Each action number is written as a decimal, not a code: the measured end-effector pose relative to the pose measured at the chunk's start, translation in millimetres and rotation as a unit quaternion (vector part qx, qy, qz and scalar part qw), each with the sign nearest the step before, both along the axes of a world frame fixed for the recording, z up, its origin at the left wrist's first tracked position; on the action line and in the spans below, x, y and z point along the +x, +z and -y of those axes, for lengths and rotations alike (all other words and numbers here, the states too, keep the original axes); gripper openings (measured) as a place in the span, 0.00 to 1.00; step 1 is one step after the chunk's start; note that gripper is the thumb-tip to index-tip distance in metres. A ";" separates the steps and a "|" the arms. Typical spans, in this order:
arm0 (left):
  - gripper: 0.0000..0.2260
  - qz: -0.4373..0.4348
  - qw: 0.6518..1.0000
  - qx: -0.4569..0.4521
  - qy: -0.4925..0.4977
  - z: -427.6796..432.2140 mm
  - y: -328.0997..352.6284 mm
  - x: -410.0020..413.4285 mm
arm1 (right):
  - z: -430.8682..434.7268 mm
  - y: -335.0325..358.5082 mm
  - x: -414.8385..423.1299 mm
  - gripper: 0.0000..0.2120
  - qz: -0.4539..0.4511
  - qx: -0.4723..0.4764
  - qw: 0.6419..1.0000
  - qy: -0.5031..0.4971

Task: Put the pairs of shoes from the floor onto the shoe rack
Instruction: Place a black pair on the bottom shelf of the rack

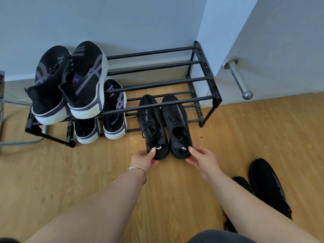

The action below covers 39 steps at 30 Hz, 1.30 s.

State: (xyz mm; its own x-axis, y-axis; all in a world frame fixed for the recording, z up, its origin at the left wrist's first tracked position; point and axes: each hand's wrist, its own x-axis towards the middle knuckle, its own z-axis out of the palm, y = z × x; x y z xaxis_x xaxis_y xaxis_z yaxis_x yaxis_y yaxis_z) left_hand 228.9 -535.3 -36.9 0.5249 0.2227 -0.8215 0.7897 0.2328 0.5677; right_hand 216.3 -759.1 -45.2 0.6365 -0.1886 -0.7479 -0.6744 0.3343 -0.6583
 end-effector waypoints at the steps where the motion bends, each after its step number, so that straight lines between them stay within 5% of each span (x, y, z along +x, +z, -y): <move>1: 0.22 0.009 1.000 0.007 0.006 -0.6 2.0 9.1 | -4.2 0.6 7.3 0.20 0.003 -0.004 1.000 -0.006; 8: 0.09 0.042 0.994 0.095 -0.030 -11.7 18.0 60.8 | -23.1 14.8 62.6 0.14 0.038 -0.062 0.997 -0.005; 14: 0.05 0.067 0.981 0.152 -0.099 -18.2 24.0 83.8 | -23.7 22.2 94.1 0.22 0.051 -0.097 0.994 0.007; 27: 0.24 0.025 0.993 0.096 -0.064 -10.5 27.3 92.1 | -26.1 37.1 97.8 0.26 0.028 -0.107 0.989 0.098; 39: 0.24 0.056 0.939 0.205 -0.272 -17.8 66.9 72.7 | -29.2 67.9 93.4 0.28 0.045 -0.273 0.907 0.317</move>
